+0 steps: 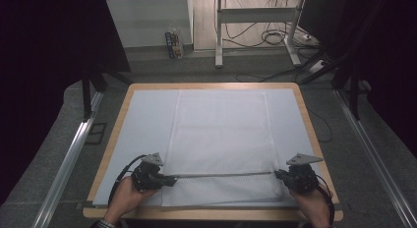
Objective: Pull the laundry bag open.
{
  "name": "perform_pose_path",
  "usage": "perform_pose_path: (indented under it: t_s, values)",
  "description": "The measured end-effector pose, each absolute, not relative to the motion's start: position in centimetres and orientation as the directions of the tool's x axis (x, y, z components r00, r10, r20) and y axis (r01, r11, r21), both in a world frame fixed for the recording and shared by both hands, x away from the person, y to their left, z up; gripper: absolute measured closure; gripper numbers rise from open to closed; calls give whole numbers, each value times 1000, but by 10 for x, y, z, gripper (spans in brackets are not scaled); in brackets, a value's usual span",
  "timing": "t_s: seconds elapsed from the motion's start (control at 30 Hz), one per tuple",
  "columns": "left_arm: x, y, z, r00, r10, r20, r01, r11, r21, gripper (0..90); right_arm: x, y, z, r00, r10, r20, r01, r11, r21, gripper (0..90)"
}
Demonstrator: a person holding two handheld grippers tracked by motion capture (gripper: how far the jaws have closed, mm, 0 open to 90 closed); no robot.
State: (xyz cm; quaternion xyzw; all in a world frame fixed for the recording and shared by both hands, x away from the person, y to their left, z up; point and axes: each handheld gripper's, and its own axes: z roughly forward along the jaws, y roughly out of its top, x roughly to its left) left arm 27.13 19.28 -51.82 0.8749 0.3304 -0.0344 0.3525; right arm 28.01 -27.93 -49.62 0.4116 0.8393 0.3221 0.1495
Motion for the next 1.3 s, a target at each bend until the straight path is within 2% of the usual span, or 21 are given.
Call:
perform_pose_path:
  t_s: [0.53,0.87,1.3]
  values:
    - [268,202,-520,768,576,-280,612,-532,585,878,280,-279,-496,-614,789,16,602,455,656,861]
    - [265,212,-520,754,580,-309,629,-502,593,878,280,-278,-496,-606,795,13,610,454,649,862]
    - [260,229,-519,711,632,-308,666,-464,584,880,280,-282,-497,-584,812,6,631,450,631,864]
